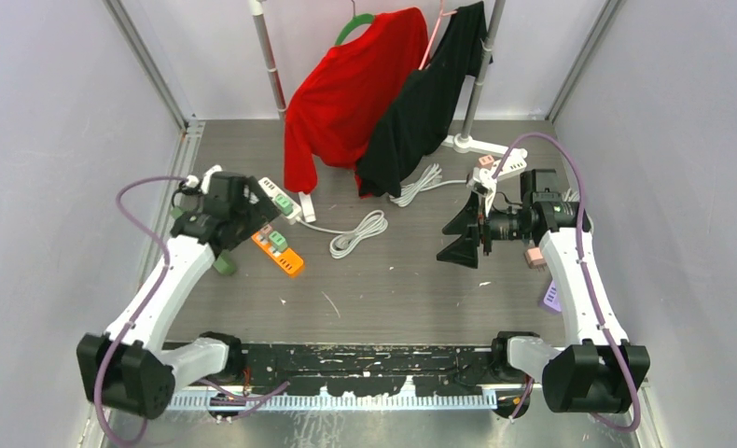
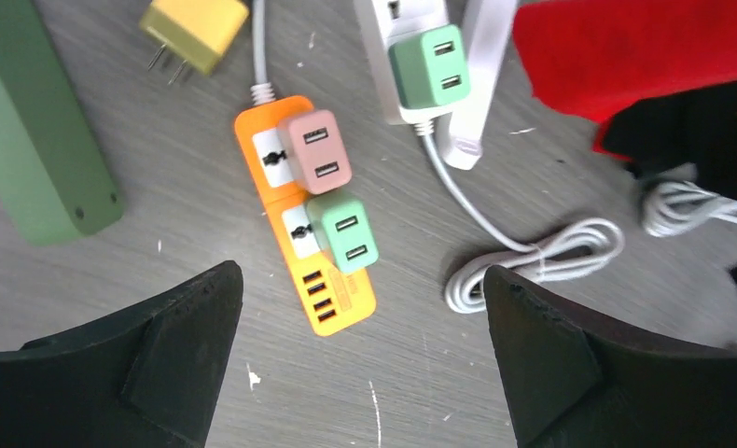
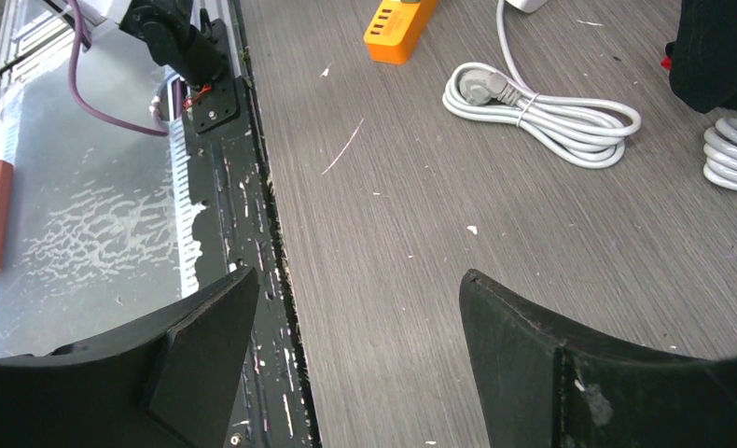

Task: Pull the plug off the socket
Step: Move the socket to the center of the board.

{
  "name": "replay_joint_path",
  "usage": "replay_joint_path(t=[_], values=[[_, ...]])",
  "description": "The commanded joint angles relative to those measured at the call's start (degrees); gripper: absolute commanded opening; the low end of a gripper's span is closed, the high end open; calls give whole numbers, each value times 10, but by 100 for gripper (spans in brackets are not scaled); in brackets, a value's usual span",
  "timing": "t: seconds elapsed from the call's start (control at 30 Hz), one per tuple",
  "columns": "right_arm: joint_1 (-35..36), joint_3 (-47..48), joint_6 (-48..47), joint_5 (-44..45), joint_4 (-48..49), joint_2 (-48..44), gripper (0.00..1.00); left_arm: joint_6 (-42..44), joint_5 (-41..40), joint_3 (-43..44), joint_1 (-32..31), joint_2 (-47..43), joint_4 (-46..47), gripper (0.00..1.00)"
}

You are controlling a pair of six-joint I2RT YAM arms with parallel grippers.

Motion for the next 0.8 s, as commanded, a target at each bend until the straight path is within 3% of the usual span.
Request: replay_joint_path(t=[0.0, 0.2, 0.5, 0.53, 0.7, 0.77], values=[[3, 3, -6, -1, 12, 4, 84, -84, -224, 81, -66, 76, -143, 100], [3, 1, -3, 1, 16, 8, 84, -82, -227, 128, -65, 172, -145, 99], [3, -1, -2, 0, 17, 8, 84, -65, -217, 189, -65, 297, -143, 90], [3, -1, -2, -1, 17, 9, 84, -63, -218, 195, -65, 311, -142, 86], [4, -1, -2, -2, 16, 8, 84, -58, -219, 211, -65, 357, -145, 50], [4, -2, -2, -2, 16, 8, 84, -58, -219, 208, -65, 364, -142, 45]])
